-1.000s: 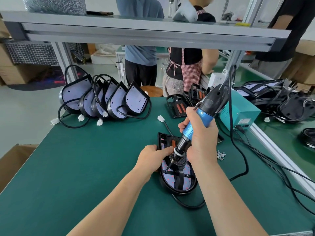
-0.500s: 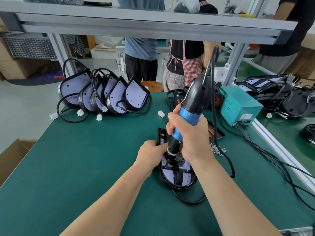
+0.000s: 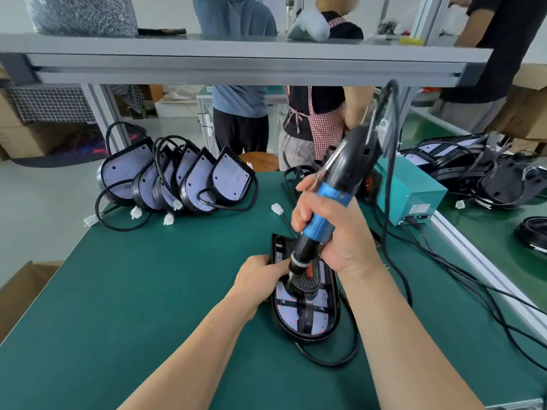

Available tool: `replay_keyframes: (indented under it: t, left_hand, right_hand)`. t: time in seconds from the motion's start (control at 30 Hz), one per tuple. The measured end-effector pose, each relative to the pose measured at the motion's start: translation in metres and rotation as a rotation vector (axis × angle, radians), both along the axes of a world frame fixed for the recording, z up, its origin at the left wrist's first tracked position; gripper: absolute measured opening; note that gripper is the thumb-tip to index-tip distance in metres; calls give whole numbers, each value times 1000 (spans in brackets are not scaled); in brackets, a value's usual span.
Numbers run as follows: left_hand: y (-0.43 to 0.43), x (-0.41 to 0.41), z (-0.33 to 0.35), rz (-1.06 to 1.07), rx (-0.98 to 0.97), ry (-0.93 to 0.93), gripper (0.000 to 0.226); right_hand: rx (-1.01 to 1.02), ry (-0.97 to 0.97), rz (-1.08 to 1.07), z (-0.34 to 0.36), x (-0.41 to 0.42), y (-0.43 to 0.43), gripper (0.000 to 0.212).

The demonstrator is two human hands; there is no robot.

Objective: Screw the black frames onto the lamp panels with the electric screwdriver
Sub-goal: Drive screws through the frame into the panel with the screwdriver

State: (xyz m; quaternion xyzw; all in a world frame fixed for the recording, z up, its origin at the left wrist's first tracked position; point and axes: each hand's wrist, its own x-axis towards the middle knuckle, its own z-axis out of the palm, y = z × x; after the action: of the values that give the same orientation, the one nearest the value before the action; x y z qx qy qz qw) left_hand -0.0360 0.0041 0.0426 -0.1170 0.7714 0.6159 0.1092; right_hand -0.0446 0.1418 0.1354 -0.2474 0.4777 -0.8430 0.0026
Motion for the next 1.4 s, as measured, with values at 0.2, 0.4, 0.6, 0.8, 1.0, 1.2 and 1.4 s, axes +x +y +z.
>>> replay_keyframes:
  t: [0.2, 0.4, 0.6, 0.8, 1.0, 1.2, 1.4]
  left_hand:
    - [-3, -2, -7, -19, 3, -22, 54]
    - [2, 11, 5, 96, -469, 228, 57]
    - [49, 27, 32, -297, -666, 673, 36]
    - [77, 21, 46, -490, -503, 511, 23]
    - [103, 11, 44, -615, -751, 527, 39]
    - [116, -34, 34, -566, -927, 507, 25]
    - [138, -44, 20, -750, -1183, 598, 11]
  right_hand:
    - [-266, -136, -119, 2, -10, 31, 16]
    - [-573, -417, -354, -22, -7, 76, 23]
    - [-759, -515, -424, -52, -6, 109, 21]
    - [-841, -539, -398, -67, -10, 128, 16]
    - [-967, -597, -429, -80, -14, 149, 19]
    - [-1084, -591, -521, -89, -19, 172, 16]
    - [-1132, -605, -550, -98, -19, 181, 13]
